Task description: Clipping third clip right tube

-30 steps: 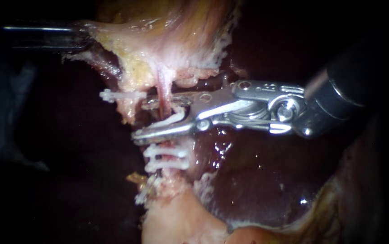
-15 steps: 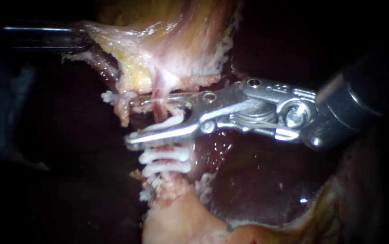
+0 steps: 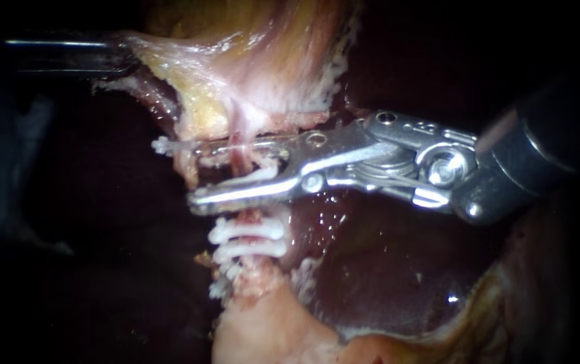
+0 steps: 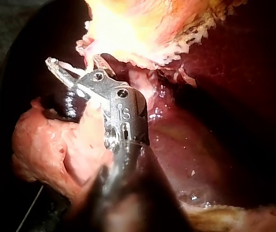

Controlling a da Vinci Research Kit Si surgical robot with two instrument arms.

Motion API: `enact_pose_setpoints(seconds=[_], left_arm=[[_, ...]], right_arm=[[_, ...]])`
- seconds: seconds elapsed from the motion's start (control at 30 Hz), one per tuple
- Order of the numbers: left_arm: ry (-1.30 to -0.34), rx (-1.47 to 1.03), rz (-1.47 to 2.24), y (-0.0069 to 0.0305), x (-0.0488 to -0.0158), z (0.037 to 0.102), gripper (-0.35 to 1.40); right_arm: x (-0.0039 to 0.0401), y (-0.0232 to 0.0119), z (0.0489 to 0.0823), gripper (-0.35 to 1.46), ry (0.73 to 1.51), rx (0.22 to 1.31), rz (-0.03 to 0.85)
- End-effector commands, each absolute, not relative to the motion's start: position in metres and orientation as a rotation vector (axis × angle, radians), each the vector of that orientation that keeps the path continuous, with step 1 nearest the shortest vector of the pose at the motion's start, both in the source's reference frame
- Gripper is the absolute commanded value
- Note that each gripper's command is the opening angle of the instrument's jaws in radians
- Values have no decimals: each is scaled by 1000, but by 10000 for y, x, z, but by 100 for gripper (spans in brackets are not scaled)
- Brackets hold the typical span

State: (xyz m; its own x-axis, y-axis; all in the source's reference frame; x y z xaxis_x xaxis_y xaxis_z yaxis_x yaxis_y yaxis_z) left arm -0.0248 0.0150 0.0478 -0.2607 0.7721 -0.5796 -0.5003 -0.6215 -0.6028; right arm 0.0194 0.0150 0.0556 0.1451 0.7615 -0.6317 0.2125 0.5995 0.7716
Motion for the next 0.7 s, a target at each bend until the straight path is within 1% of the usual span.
enact_pose_setpoints(seconds=[0.03, 0.33, 0.53, 0.57, 0.6, 0.7], left_arm=[[-380, -1136, 1964, 150, -248, 478, -35], [-380, -1136, 1964, 150, -248, 478, -35], [-380, -1136, 1964, 150, -248, 478, -35], [-380, -1136, 1964, 150, -248, 478, -35], [-380, -1136, 1964, 150, -248, 478, -35], [-380, -1136, 1964, 150, -248, 478, -35]], right_arm=[[194, 149, 558, 27, 1406, 894, 482], [192, 150, 563, 3, 1401, 894, 488], [192, 150, 563, -22, 1370, 898, 495], [191, 150, 563, -31, 1367, 895, 496], [190, 150, 563, -35, 1356, 897, 501], [188, 150, 564, -35, 1345, 871, 532]])
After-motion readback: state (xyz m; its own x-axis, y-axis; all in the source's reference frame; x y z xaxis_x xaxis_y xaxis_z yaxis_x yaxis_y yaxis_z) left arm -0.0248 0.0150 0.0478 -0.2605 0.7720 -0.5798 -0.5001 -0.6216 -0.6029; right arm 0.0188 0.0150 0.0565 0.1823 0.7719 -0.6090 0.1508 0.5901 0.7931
